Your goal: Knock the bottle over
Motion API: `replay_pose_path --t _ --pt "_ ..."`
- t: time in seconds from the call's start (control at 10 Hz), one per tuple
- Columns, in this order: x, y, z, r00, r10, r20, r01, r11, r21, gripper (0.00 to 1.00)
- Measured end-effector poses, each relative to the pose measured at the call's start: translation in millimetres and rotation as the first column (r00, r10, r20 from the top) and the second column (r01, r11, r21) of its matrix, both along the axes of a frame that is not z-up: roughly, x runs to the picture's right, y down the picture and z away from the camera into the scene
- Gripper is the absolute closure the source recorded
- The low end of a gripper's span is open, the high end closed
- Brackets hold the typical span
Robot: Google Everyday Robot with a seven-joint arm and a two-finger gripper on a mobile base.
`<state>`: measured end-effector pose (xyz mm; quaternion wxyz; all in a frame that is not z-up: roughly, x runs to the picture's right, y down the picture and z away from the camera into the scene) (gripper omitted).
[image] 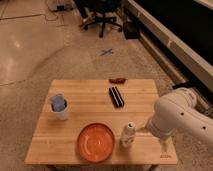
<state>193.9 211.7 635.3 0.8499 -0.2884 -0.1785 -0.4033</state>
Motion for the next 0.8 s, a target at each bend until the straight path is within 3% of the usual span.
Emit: replay_pose_path --t 0.4,0.8 --pt "-23 -7 5.6 0.998 -0.028 0.047 0.028 0.9996 0.007 0.23" --pt "-54 -14 -4.8 0.992 -0.070 0.105 0.070 0.9975 0.004 0.23"
